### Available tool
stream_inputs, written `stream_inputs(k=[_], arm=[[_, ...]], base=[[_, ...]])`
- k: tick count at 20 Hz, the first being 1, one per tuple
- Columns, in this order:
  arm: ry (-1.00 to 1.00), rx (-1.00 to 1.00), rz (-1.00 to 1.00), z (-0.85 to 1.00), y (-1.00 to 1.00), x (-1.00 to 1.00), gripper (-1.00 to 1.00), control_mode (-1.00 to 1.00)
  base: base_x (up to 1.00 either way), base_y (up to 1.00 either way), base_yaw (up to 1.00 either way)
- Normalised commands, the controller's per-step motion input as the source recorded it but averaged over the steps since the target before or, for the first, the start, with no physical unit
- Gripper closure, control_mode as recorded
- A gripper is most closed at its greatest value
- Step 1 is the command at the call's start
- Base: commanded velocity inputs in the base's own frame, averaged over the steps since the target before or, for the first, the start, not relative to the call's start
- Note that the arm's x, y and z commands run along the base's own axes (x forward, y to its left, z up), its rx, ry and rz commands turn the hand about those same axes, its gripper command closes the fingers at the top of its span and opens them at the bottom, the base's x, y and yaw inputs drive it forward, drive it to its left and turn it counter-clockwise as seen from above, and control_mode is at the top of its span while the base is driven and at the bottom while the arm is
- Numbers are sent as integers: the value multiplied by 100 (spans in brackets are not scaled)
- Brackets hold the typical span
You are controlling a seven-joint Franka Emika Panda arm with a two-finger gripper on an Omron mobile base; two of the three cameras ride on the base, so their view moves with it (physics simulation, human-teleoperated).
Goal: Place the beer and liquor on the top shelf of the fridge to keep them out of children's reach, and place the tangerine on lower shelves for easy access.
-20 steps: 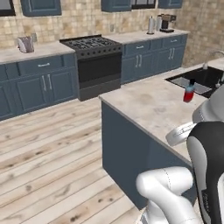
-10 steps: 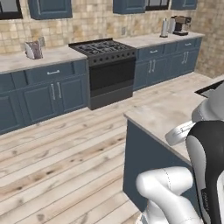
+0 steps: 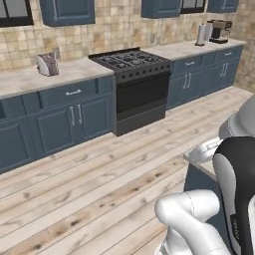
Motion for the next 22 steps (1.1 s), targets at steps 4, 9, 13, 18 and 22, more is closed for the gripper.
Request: stream_inputs(k=[4,9,13,18,22], arm=[[0,0,0,0,0,0,-100,100],[0,0,0,0,0,0,-100,100],[0,0,0,0,0,0,-100,100],[0,0,0,0,0,0,-100,100],[0,0,0,0,0,0,-100,100]], base=[[58,77,-20],[36,65,-38],[26,52,-48],[21,41,-50],[18,37,-50]])
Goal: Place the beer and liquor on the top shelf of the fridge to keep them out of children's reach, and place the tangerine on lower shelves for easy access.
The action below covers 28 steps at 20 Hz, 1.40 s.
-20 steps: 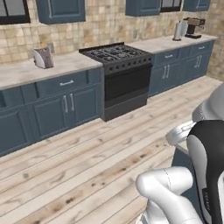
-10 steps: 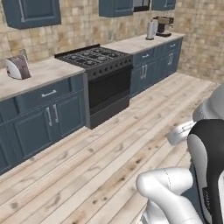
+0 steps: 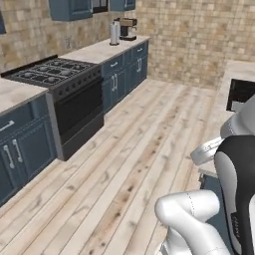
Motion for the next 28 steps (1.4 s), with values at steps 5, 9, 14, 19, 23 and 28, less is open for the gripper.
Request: stream_inputs(k=[5,9,14,19,23,28], arm=[[0,0,0,0,0,0,-100,100],[0,0,0,0,0,0,-100,100],[0,0,0,0,0,0,-100,100],[0,0,0,0,0,0,-100,100],[0,0,0,0,0,0,-100,100],[0,0,0,0,0,0,-100,100]], base=[[17,32,-49],[17,40,-49],[19,53,-49],[23,67,-46],[31,76,-43],[46,67,-45]])
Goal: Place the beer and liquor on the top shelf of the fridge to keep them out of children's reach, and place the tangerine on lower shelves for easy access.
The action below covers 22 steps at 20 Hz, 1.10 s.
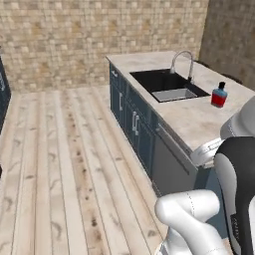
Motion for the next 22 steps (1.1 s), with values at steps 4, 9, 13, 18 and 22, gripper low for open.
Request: stream_inputs(k=[4,9,13,18,22], arm=[[0,0,0,0,0,0,-100,100],[0,0,0,0,0,0,-100,100],[0,0,0,0,0,0,-100,100],[0,0,0,0,0,0,-100,100],[0,0,0,0,0,0,-100,100]], base=[[57,54,-47],[62,48,-47],[61,51,-47],[59,56,-47],[56,58,-47]])
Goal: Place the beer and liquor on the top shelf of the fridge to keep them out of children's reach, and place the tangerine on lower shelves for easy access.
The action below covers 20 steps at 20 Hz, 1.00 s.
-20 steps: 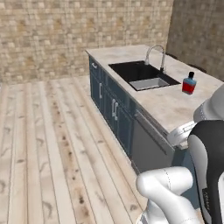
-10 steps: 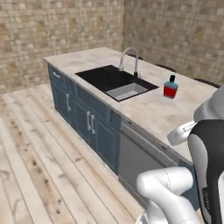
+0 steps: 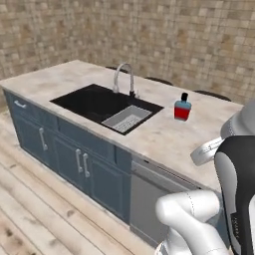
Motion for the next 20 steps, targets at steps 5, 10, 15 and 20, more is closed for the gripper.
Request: stream_inputs(k=[5,10,15,20], arm=[[0,0,0,0,0,0,-100,100],[0,0,0,0,0,0,-100,100],[0,0,0,0,0,0,-100,100],[0,0,0,0,0,0,-100,100]], base=[[42,62,-47],[30,64,-46],[28,59,-47],[25,56,-47]])
